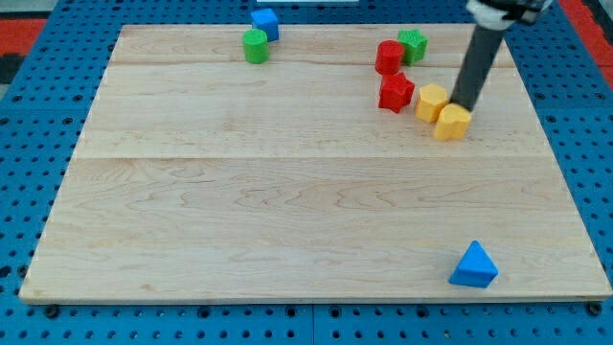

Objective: Move the heart into the triangle

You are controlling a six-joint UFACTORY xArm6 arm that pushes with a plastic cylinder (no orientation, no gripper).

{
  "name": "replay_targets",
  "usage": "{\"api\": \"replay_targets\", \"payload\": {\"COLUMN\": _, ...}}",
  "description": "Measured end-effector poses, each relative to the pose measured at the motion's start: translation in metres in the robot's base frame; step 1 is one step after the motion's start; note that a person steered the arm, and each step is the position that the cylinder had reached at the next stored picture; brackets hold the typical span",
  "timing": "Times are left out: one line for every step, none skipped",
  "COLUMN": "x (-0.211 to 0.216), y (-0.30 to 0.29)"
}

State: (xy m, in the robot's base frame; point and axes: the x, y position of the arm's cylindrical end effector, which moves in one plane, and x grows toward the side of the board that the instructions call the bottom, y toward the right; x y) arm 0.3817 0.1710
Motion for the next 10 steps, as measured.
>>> {"api": "replay_targets", "payload": {"x": 0.031, "y": -0.018}}
{"api": "replay_targets", "payload": {"x": 0.048, "y": -0.009}}
{"api": "replay_targets", "payload": {"x": 0.087, "y": -0.009}}
{"api": "replay_targets", "payload": {"x": 0.111, "y": -0.006}}
{"api": "replay_targets", "payload": {"x": 0.098, "y": -0.01}}
{"api": "replay_targets", "payload": {"x": 0.085, "y": -0.051}}
{"api": "replay_targets", "payload": {"x": 0.12, "y": -0.05}}
{"api": "replay_targets", "payload": {"x": 0.129, "y": -0.04}}
{"api": "replay_targets", "payload": {"x": 0.122, "y": -0.04}}
{"api": "replay_targets", "payload": {"x": 0.102, "y": -0.031}}
